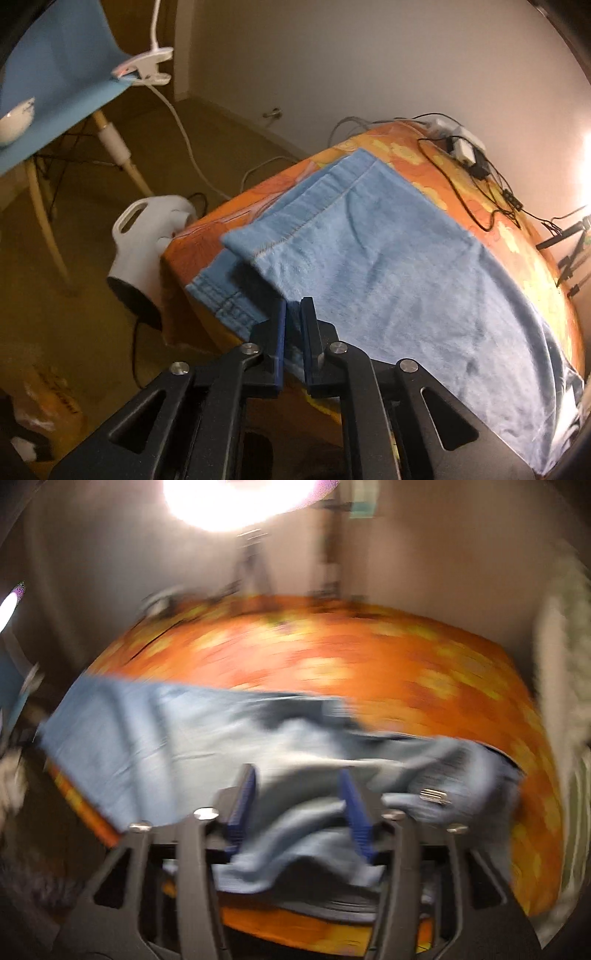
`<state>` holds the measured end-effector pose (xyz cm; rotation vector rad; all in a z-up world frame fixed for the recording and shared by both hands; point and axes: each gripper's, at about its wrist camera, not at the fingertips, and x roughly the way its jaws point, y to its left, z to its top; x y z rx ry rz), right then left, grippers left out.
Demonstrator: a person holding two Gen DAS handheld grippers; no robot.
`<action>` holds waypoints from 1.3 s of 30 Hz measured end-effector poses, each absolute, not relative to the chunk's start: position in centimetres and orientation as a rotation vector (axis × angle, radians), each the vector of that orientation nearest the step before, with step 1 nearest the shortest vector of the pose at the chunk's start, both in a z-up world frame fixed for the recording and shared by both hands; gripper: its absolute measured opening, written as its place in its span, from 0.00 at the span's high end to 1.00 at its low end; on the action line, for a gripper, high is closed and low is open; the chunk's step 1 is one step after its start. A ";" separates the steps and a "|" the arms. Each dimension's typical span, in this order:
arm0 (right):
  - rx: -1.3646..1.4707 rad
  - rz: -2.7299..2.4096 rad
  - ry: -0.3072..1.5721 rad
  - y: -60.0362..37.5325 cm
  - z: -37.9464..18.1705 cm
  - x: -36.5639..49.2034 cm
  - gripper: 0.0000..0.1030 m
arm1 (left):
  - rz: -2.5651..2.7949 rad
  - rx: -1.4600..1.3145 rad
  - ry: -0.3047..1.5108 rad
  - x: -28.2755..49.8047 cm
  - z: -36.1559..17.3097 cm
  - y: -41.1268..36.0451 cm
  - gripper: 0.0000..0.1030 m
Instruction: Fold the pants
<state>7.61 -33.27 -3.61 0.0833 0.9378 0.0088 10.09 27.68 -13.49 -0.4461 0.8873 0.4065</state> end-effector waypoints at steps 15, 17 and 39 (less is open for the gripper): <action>0.484 -0.317 0.989 -49.5 -7.3 3.5 0.45 | 0.112 -0.261 0.798 11.3 -7.2 16.9 0.91; 0.529 -0.334 1.006 -50.3 -8.3 2.8 0.45 | 0.000 -0.221 0.831 11.8 -7.3 13.1 0.91; 0.804 -0.352 1.034 -53.2 -13.1 -4.0 0.50 | -0.335 0.069 1.016 13.9 -11.6 -3.6 0.91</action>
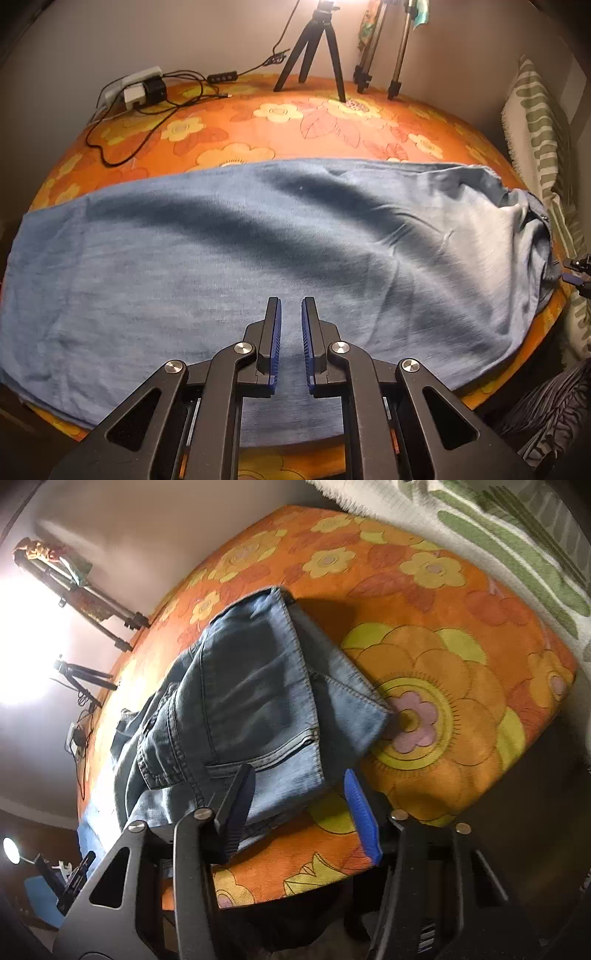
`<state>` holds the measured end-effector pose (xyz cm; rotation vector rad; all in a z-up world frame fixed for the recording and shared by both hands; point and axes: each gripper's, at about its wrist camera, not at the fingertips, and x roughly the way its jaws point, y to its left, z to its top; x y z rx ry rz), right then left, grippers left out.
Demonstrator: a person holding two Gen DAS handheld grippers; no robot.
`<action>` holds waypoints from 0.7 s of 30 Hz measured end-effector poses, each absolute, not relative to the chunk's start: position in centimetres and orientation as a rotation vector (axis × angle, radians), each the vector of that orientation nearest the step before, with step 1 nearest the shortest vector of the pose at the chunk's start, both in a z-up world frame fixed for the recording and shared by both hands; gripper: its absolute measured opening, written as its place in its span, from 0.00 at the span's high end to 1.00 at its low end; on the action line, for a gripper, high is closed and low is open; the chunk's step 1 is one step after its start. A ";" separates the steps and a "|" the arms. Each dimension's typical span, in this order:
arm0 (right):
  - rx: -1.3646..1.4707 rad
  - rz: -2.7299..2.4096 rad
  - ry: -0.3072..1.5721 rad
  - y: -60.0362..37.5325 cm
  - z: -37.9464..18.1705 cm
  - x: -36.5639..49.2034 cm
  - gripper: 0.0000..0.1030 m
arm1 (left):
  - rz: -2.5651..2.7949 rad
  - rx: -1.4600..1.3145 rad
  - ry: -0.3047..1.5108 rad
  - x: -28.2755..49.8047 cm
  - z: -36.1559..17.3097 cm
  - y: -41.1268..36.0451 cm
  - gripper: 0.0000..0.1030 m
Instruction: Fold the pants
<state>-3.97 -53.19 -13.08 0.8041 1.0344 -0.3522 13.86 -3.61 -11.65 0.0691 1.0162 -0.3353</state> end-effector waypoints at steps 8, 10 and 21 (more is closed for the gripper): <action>0.779 -0.369 1.082 -52.4 -14.3 -2.6 0.63 | -0.320 0.077 1.044 14.3 -12.8 -3.4 0.91; 0.751 -0.370 1.084 -52.3 -13.9 -2.3 0.84 | -0.318 0.087 1.039 14.3 -12.9 -3.5 0.91; 0.424 -0.424 1.045 -52.6 -7.2 -1.3 0.91 | -0.325 0.092 1.029 14.4 -12.9 -3.4 0.91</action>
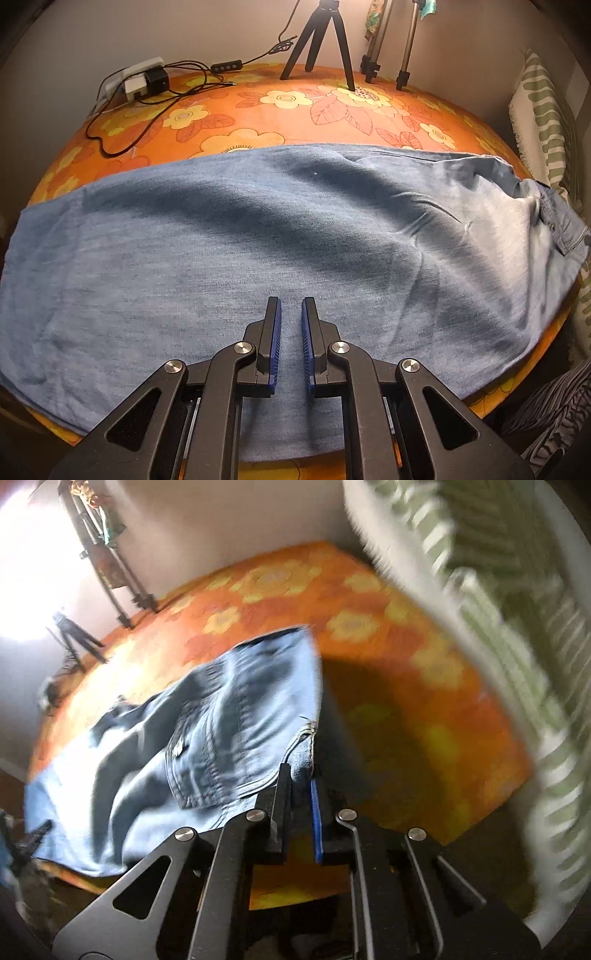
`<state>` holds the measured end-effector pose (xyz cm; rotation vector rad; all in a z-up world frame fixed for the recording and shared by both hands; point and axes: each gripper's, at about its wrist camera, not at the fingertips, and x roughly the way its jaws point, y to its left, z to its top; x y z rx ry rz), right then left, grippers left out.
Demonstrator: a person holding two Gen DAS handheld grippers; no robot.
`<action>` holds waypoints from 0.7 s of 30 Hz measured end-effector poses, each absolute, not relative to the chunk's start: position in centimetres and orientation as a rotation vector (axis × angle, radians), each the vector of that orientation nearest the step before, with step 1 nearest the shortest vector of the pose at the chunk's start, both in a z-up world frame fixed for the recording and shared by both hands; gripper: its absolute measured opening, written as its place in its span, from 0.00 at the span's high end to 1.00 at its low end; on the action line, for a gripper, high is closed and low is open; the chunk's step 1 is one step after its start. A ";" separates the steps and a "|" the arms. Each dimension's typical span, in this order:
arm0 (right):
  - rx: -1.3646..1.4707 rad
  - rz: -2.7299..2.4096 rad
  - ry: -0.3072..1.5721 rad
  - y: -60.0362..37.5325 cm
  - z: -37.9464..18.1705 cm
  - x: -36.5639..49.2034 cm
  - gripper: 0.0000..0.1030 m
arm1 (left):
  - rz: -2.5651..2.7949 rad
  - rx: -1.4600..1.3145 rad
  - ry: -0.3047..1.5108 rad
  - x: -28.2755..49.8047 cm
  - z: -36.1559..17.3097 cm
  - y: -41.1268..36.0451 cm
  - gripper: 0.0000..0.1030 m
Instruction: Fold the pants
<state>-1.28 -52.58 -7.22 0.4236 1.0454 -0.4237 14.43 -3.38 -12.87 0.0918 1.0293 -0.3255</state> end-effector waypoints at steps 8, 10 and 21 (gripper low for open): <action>0.360 -0.427 1.198 -53.1 -10.6 -0.5 0.91 | -0.324 0.097 1.027 14.4 -12.9 -3.4 0.91; 0.287 -0.462 1.204 -52.8 -10.2 -0.6 0.84 | -0.324 0.101 1.026 14.4 -12.8 -3.4 0.91; 0.122 -0.039 0.972 -45.0 -3.0 6.7 0.47 | -0.298 0.111 1.017 14.5 -12.9 -3.3 0.90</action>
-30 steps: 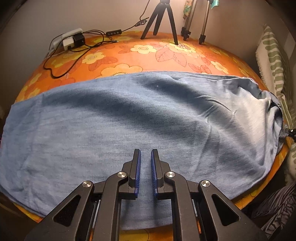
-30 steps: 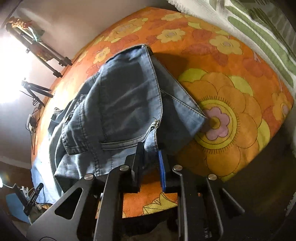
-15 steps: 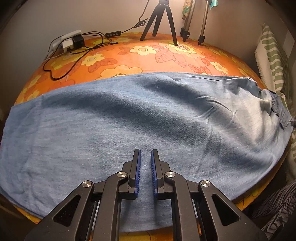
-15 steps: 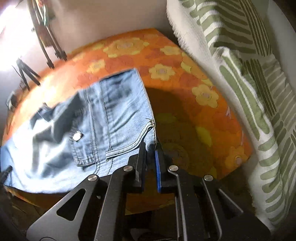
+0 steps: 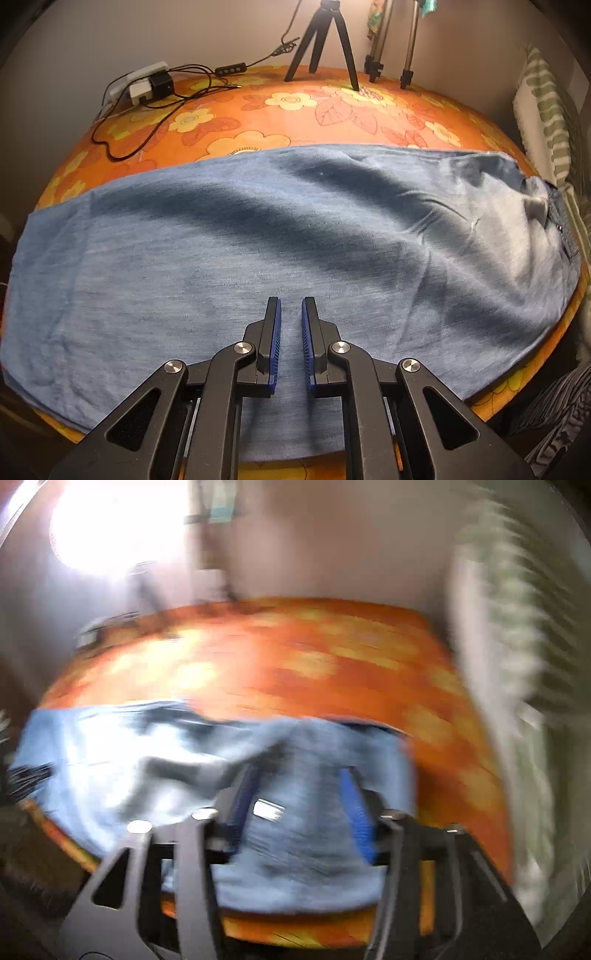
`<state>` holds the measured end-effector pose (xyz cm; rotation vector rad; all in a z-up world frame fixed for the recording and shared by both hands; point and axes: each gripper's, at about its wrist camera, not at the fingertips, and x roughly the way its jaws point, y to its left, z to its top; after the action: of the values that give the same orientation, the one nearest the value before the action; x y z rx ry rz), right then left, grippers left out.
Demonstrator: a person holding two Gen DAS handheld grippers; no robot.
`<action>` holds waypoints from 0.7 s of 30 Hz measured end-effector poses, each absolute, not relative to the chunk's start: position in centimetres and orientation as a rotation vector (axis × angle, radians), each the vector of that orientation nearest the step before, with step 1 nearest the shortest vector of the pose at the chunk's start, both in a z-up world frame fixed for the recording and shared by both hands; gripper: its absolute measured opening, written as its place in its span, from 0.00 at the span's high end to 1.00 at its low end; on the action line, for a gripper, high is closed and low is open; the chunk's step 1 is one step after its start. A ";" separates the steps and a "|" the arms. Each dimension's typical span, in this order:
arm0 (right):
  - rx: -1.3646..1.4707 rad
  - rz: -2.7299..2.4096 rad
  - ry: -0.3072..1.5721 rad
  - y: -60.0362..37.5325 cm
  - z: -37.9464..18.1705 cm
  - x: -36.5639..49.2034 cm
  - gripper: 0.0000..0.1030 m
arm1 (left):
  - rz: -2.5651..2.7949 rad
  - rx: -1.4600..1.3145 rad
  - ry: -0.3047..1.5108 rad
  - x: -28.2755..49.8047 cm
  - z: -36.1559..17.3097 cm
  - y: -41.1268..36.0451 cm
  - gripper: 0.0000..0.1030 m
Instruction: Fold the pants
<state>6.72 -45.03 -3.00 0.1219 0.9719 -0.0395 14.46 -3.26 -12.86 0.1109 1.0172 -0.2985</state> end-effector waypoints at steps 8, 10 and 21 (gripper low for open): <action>-0.016 0.214 1.078 -36.8 -8.0 16.4 0.47 | -0.299 0.136 1.004 14.4 -12.9 -3.6 0.90; -0.041 0.223 1.099 -36.3 -9.1 17.9 0.47 | -0.304 0.129 1.005 14.5 -12.9 -3.5 0.90; -0.090 0.149 1.104 -38.2 -10.5 23.0 0.95 | -0.308 0.130 0.995 14.4 -12.9 -3.4 0.90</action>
<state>22.99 -38.23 -10.49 -0.0898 1.1044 0.1489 14.43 -3.43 -12.94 0.1299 0.9948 -0.3083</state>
